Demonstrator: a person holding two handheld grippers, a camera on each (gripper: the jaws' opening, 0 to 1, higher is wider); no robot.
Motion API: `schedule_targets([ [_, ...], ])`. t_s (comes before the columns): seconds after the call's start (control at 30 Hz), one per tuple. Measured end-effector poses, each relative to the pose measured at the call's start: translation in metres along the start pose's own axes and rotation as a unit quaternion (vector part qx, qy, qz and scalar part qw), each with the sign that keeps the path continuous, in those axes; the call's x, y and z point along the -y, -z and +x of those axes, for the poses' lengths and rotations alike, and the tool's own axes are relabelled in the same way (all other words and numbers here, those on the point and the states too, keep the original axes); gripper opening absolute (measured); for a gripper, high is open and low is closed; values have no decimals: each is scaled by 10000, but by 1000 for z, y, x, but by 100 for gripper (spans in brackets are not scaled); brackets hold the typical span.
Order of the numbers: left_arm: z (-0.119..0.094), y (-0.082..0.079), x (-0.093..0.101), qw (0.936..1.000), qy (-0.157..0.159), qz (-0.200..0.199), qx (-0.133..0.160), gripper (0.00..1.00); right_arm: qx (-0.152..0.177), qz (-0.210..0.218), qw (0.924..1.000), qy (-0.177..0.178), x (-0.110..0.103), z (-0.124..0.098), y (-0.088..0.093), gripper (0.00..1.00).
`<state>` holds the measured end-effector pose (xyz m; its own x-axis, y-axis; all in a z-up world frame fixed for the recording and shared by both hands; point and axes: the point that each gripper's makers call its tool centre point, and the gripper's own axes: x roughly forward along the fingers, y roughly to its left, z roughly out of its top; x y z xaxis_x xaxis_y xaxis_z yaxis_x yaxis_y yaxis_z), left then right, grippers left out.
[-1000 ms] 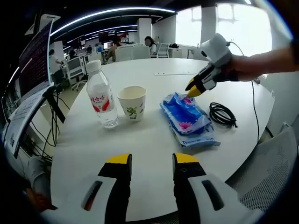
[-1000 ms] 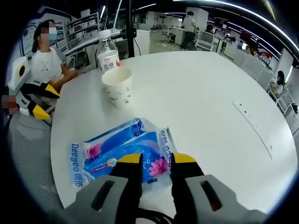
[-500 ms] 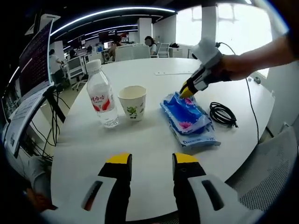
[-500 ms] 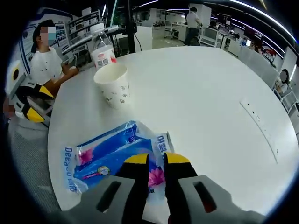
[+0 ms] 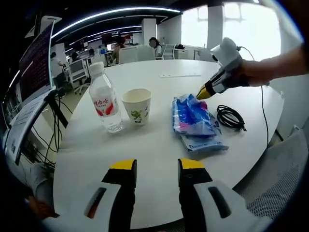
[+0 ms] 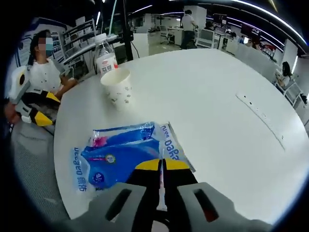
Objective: Arrange the tabletop items into an orderly group along one side of the table until the central work area is clear of visible clutter.
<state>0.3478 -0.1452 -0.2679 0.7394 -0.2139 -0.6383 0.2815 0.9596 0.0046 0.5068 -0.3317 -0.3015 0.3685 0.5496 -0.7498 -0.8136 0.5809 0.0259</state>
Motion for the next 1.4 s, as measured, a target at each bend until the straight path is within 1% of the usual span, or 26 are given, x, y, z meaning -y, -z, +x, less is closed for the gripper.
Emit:
schedule_targets([
  [0.07,0,0,0,10000,9,13,14,33,7,134,9999,59,0,-7,8,0],
  [0.23,0,-1,1,10000,29,15,31,33,-25,300,9994,169,2,-18,25,0],
  [0.33,0,-1,2,10000,30,34,34,32,42,449,9988,196,-3,-26,27,0],
  [0.43,-1,-2,2,10000,27,29,49,32,150,578,9978,295,-5,-35,28,0],
  [0.6,-1,-2,2,10000,32,25,62,33,75,526,9981,310,-13,-43,36,0],
  [0.77,-2,-3,1,10000,27,20,76,33,129,552,9977,366,-17,-49,32,0],
  [0.97,-2,-3,0,10000,17,-8,95,33,188,430,9983,349,-23,-50,20,0],
  [1.13,-2,-3,0,9999,11,-31,105,33,171,416,9983,368,-28,-53,14,0],
  [1.23,-3,-3,0,9999,8,-37,119,33,128,489,9979,407,-30,-57,18,0],
  [1.3,-3,-3,-1,9999,6,-47,124,33,104,523,9977,410,-31,-59,23,0],
  [1.4,-3,-3,-1,9999,12,-52,130,33,15,683,9967,434,-32,-60,37,0],
])
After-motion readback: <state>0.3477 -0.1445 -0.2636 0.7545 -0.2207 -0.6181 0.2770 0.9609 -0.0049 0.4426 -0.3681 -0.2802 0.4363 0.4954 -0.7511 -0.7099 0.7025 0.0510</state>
